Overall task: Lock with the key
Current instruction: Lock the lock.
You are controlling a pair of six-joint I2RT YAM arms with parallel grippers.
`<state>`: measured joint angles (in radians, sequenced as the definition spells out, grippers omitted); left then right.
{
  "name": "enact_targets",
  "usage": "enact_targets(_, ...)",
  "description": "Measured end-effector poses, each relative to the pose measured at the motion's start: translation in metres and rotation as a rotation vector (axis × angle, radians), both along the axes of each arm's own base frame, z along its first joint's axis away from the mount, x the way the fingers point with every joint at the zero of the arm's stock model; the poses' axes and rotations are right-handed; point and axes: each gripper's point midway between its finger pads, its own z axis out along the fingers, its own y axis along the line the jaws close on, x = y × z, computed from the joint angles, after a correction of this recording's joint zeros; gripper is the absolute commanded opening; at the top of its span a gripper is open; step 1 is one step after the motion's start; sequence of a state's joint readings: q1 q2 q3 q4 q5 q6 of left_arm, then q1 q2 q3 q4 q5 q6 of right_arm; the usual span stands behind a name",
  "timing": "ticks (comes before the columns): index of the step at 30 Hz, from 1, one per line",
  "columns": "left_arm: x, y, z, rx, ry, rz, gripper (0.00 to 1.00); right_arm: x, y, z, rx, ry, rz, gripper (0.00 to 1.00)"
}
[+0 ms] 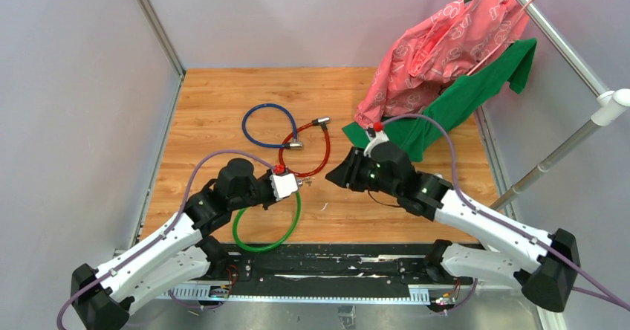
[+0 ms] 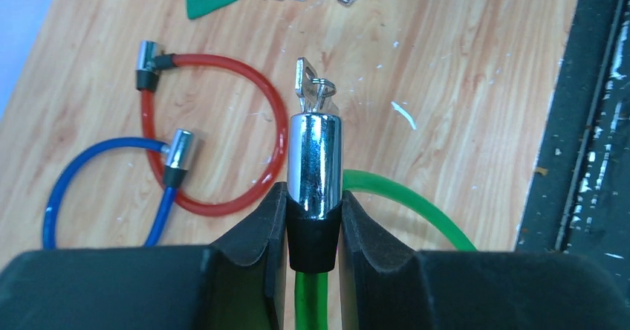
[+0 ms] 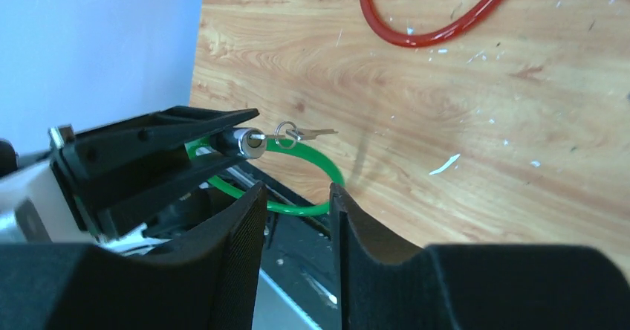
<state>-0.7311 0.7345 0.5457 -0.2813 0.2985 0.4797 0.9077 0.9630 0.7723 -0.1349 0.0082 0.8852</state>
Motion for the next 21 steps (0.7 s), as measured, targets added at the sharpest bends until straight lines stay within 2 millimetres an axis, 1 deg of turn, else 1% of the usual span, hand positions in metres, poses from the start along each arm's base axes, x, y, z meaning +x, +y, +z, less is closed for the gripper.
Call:
enact_targets(3, 0.007, 0.001, 0.005, -0.005, -0.060, 0.006, 0.00, 0.007, 0.008, -0.002, 0.014, 0.143, -0.039, 0.41)
enact_targets(5, 0.010, 0.001, 0.009, -0.015, -0.099, 0.013, 0.00, 0.014, 0.008, -0.004, 0.023, 0.220, -0.071, 0.41)
enact_targets(8, 0.012, 0.001, 0.012, -0.028, -0.135, 0.015, 0.00, 0.018, 0.007, 0.002, 0.086, 0.325, -0.124, 0.41)
enact_targets(12, 0.012, 0.002, 0.012, -0.048, -0.167, 0.013, 0.00, 0.011, 0.017, 0.017, 0.236, 0.465, -0.168, 0.44)
enact_targets(15, 0.011, 0.003, 0.012, -0.064, -0.186, 0.013, 0.00, 0.003, 0.029, 0.021, 0.295, 0.545, -0.183, 0.48)
enact_targets(18, 0.010, 0.004, 0.013, -0.072, -0.198, 0.012, 0.00, -0.006, 0.042, 0.018, 0.316, 0.607, -0.191, 0.51)
enact_targets(21, 0.008, 0.004, 0.014, -0.079, -0.203, 0.006, 0.00, -0.010, 0.053, 0.009, 0.315, 0.659, -0.208, 0.51)
